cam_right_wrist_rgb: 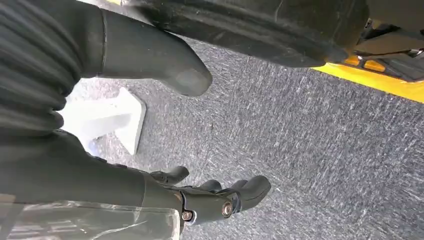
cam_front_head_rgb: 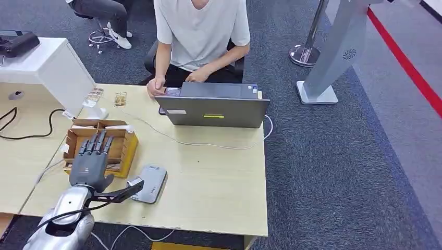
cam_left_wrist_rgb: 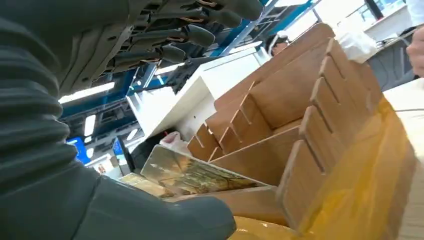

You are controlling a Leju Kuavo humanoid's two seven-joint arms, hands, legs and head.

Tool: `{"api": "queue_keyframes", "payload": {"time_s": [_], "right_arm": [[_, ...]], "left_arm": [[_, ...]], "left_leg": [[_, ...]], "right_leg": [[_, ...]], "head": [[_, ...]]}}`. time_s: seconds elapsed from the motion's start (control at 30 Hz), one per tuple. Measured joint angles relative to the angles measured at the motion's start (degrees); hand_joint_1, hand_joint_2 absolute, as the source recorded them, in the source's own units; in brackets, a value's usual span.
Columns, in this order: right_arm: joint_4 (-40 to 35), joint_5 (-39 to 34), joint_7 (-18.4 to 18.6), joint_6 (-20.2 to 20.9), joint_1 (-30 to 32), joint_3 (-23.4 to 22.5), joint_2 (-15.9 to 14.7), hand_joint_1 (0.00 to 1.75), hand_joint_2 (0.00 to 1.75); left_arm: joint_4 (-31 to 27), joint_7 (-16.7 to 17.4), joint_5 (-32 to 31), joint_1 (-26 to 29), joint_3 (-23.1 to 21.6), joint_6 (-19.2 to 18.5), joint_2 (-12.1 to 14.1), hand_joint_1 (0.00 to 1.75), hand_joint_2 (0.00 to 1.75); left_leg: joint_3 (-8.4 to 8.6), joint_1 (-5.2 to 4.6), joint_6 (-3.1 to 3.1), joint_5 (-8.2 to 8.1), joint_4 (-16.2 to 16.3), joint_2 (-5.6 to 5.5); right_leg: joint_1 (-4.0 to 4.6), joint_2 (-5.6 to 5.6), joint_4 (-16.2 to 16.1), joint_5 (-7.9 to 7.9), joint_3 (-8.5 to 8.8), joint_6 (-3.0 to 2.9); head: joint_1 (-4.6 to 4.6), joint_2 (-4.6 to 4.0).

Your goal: Pass the card to the sensor for recognition and then transmit it.

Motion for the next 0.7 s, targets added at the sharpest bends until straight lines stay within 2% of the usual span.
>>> {"api": "queue_keyframes", "payload": {"time_s": [0.67,0.7], "right_arm": [[0.0,0.6,0.1,0.0,-0.1,0.3,0.0,0.0,1.75],[0.0,0.6,0.2,0.0,-0.1,0.3,0.0,0.0,1.75]], "left_arm": [[0.0,0.7,-1.3,1.0,3.9,0.5,-0.1,0.0,1.75],[0.0,0.7,-1.4,1.0,4.0,0.5,-0.1,1.75,1.75]], "left_leg": [[0.0,0.0,0.0,0.0,0.0,0.0],[0.0,0.0,0.0,0.0,0.0,0.0]], "right_leg": [[0.0,0.0,0.0,0.0,0.0,0.0],[0.0,0.0,0.0,0.0,0.0,0.0]], "head": [[0.0,0.0],[0.0,0.0]]}}
